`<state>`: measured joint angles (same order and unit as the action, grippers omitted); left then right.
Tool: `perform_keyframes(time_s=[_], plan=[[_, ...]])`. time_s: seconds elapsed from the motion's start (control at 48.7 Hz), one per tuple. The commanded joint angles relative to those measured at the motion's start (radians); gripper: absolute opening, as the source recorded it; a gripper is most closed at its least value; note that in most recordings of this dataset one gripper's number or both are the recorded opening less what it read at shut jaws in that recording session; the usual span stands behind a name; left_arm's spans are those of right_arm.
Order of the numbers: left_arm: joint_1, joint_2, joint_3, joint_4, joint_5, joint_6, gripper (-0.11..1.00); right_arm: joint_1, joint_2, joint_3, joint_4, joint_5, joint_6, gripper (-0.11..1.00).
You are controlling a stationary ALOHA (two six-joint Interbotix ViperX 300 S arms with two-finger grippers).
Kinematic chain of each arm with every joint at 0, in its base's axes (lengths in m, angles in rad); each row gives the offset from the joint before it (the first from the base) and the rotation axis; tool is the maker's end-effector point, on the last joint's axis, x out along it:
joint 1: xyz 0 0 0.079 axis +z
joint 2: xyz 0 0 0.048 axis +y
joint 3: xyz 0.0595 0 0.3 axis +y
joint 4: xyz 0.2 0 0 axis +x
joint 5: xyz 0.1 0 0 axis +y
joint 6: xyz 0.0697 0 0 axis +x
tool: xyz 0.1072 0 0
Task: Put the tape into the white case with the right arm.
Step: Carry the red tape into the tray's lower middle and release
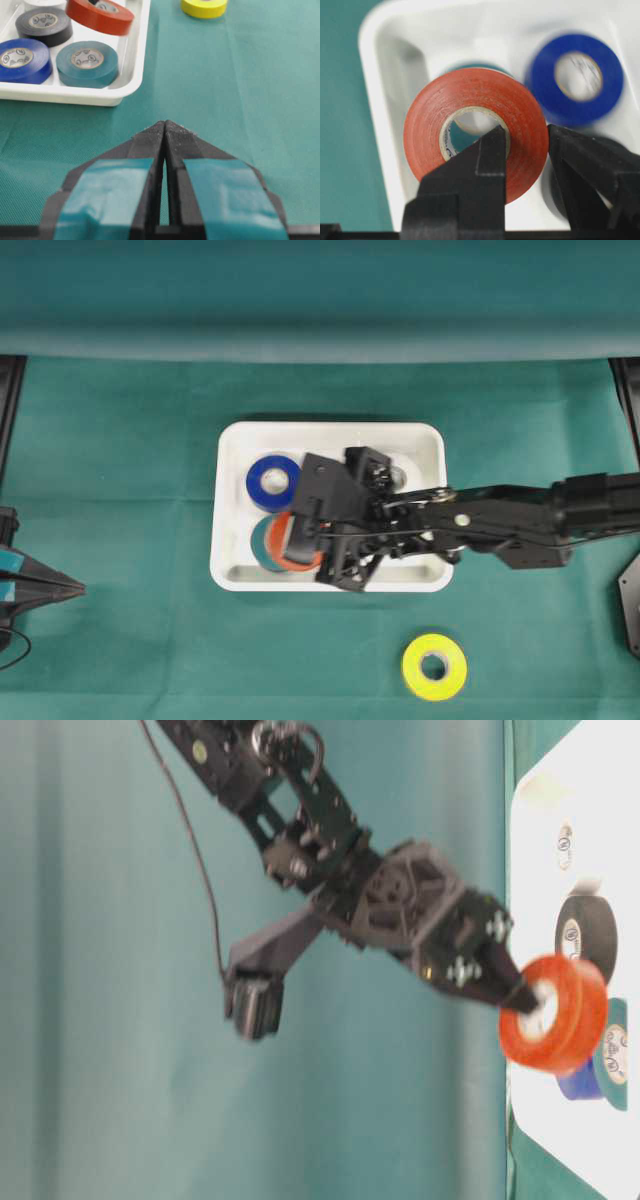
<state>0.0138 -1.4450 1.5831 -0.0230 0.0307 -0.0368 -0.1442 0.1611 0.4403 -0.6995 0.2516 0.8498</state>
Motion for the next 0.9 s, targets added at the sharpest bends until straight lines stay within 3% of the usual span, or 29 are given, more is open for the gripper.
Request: perform_keyframes(time_s=[0.0, 0.267, 0.822, 0.883], plan=[[0.002, 0.009, -0.012, -0.002, -0.005, 0.002, 0.00, -0.017, -0.057, 0.025, -0.006, -0.012, -0.003, 0.01], [0.002, 0.009, -0.012, -0.002, -0.005, 0.002, 0.00, -0.028, -0.086, 0.092, -0.089, -0.054, -0.003, 0.01], [0.002, 0.009, -0.012, -0.002, -0.005, 0.002, 0.00, -0.041, -0.087, 0.129, -0.089, -0.066, 0.002, 0.01], [0.002, 0.009, -0.012, -0.002, -0.005, 0.002, 0.00, -0.041, -0.087, 0.132, -0.089, -0.074, 0.002, 0.09]])
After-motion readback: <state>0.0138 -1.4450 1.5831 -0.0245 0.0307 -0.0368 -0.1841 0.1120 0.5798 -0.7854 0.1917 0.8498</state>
